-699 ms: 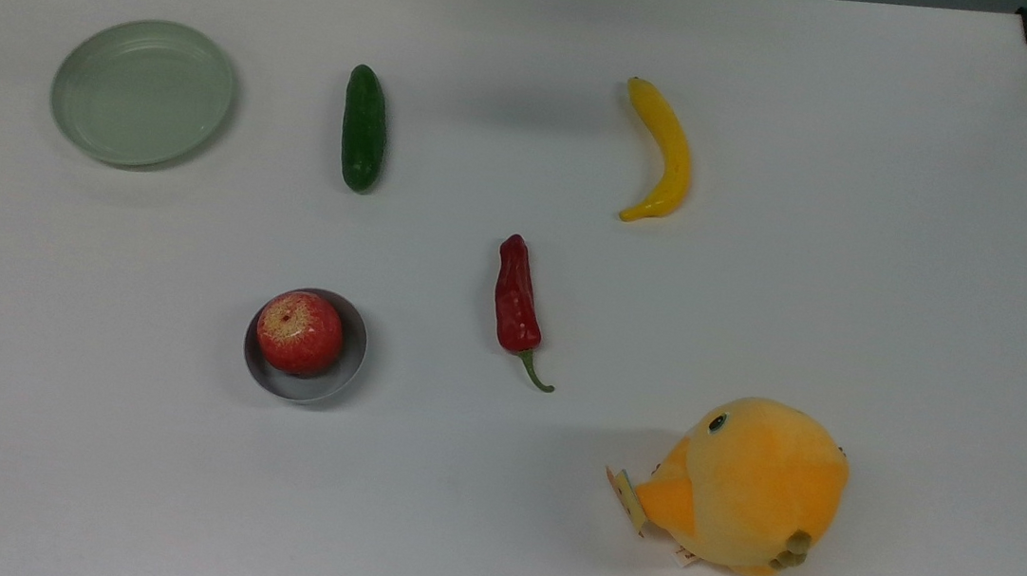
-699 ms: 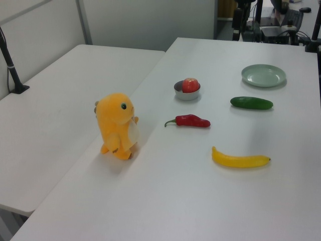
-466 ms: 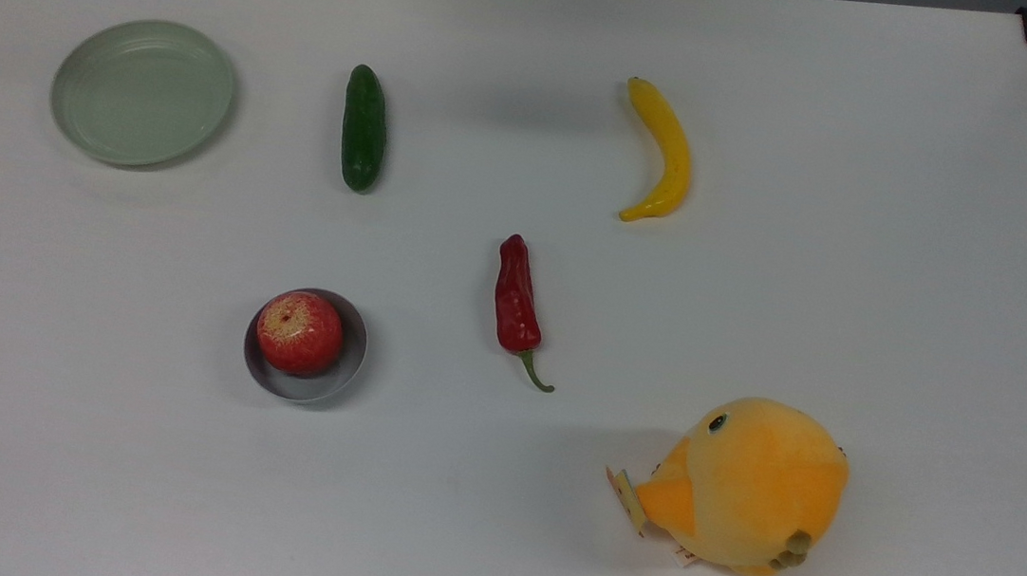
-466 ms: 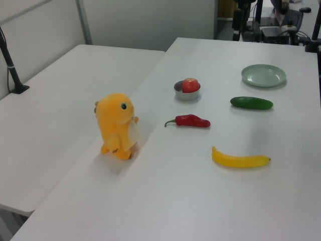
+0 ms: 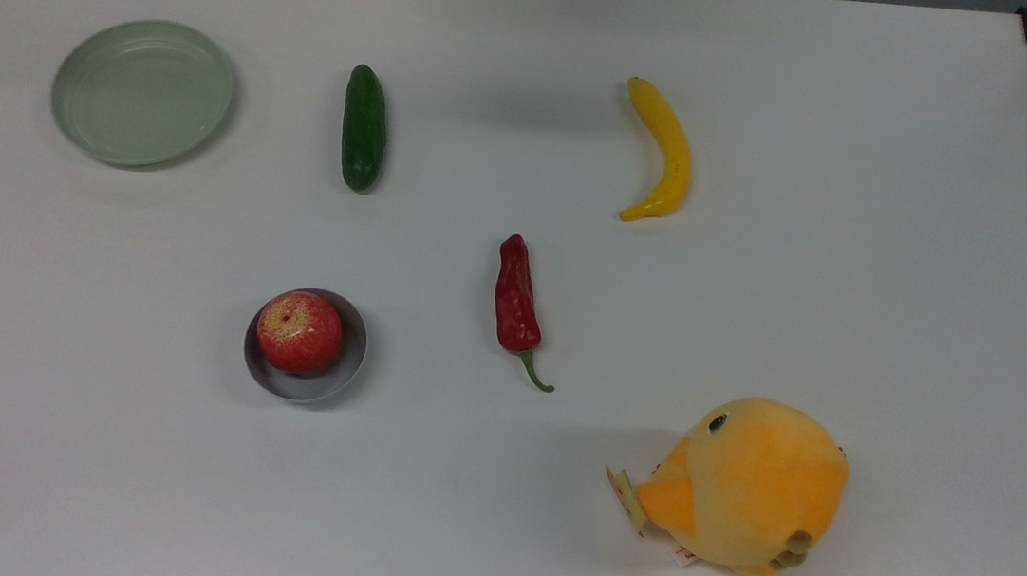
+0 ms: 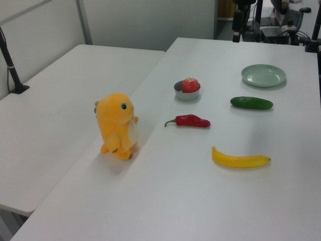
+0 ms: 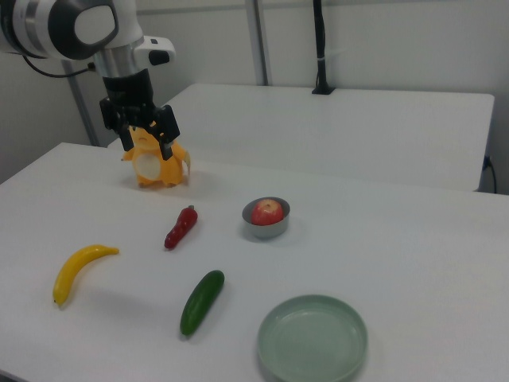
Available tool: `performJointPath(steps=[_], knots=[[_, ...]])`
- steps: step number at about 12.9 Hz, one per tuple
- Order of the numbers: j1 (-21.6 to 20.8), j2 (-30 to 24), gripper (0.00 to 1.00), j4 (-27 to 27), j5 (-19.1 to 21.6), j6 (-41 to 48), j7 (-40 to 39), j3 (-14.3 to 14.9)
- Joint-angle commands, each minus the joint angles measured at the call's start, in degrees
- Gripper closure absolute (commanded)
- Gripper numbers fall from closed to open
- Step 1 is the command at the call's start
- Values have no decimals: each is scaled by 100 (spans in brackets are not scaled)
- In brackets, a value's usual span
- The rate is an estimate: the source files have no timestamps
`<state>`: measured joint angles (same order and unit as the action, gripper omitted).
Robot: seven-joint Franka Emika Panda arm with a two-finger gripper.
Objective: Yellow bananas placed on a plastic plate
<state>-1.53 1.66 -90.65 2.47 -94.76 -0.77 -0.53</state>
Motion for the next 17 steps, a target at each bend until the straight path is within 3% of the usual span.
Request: performJointPath(steps=[1, 5, 17], knots=[[-67, -34, 0, -154, 97, -86, -134, 79], [-120, 387, 0, -111, 44, -174, -134, 123], [109, 1504, 0, 48, 52, -2037, -388, 150]])
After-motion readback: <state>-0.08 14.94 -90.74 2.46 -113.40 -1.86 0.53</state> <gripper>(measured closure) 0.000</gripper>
